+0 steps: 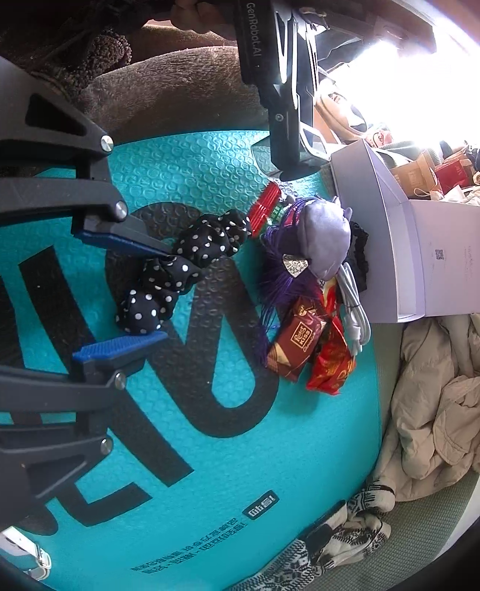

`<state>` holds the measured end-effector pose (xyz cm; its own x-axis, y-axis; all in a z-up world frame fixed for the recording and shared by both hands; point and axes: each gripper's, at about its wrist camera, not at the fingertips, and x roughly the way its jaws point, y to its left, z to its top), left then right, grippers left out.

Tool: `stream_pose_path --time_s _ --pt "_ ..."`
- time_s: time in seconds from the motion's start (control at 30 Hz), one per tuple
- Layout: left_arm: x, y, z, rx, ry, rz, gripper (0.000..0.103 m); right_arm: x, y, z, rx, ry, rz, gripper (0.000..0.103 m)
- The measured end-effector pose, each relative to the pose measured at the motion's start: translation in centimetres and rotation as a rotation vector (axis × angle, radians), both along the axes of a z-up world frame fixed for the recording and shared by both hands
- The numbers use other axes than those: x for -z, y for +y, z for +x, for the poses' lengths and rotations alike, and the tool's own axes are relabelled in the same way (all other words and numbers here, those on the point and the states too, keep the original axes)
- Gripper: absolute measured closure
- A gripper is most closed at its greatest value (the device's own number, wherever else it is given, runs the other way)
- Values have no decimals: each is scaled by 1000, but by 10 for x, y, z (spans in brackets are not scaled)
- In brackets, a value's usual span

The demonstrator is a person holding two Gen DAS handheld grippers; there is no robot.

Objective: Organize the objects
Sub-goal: 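Grasp the grey square container with left tool while right grasps black polka-dot scrunchie, then carry the grey container with left tool while right carries scrunchie toward white box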

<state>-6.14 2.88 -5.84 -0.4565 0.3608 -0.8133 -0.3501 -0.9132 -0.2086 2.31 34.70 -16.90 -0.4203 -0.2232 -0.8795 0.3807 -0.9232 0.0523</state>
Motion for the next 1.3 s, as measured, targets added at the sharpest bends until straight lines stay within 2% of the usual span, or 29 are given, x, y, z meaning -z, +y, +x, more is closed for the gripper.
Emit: stream_pose_path --time_s 0.27,0.37,0.43,0.6,0.73,0.77,0.83,0.97,1.3 --pt "9 1 20 27 -30 -3 56 -2 4 10 -21 5 -9 62" --pt "15 2 19 31 -45 6 56 -3 1 8 -27 14 -15 60" --pt "19 3 17 38 -50 7 56 -3 -2 5 -40 24 -11 51" --pt "32 6 10 34 -81 5 53 3 -8 -4 -51 15 13 50" --pt "34 7 10 42 -62 9 53 3 -11 -6 -39 21 15 50" --pt "35 7 9 42 -61 14 53 3 -11 -5 -42 23 18 51" --pt "35 7 7 43 -56 22 53 3 -13 -5 -46 27 19 64" --pt "36 8 6 41 -49 28 53 3 -13 -7 -18 24 7 82" --pt "32 4 6 40 -48 39 55 0 -5 -5 19 -3 -23 85"
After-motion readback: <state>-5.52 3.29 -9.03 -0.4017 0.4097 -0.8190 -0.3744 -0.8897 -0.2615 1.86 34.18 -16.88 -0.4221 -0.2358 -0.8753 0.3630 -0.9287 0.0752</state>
